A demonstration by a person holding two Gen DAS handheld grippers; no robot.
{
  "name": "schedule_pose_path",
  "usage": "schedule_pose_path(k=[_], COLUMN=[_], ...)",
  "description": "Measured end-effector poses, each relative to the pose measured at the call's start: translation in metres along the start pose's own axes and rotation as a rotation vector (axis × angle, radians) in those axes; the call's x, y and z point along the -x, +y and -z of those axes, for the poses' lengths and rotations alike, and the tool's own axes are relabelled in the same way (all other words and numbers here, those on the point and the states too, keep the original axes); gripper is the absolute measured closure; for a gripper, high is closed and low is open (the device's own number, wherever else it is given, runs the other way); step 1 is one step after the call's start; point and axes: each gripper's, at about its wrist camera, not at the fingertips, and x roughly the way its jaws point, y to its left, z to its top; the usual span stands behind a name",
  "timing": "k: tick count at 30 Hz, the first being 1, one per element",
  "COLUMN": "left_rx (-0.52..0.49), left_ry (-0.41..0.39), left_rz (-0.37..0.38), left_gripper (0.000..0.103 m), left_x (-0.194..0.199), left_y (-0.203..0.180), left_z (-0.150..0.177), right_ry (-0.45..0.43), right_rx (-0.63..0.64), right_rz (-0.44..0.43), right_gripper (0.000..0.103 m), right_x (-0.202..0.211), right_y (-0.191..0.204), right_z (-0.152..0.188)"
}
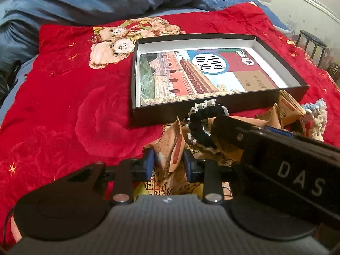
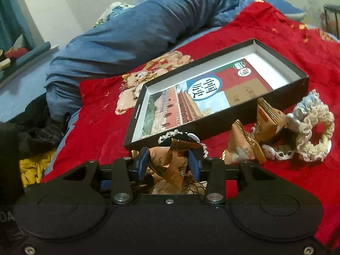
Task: Organize objects
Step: 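Grasp a brown wrapped candy packet with the right gripper and lift it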
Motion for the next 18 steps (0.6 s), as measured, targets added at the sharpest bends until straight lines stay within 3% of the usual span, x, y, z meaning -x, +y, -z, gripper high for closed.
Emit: schedule_pose_path(k=[18], left_rx=[0.011], left_ry=[-0.084], left_rz=[-0.018], left_gripper=[0.073], left_x=[0.006], left_y=[-0.004], left_z=[0.012], right_ry=[-0.022], right_rx=[-0.065], right_rz=[-0.047], right_gripper=[0.064], right_x=[0.004], right_y=[-0.010], right_z=[-0.006])
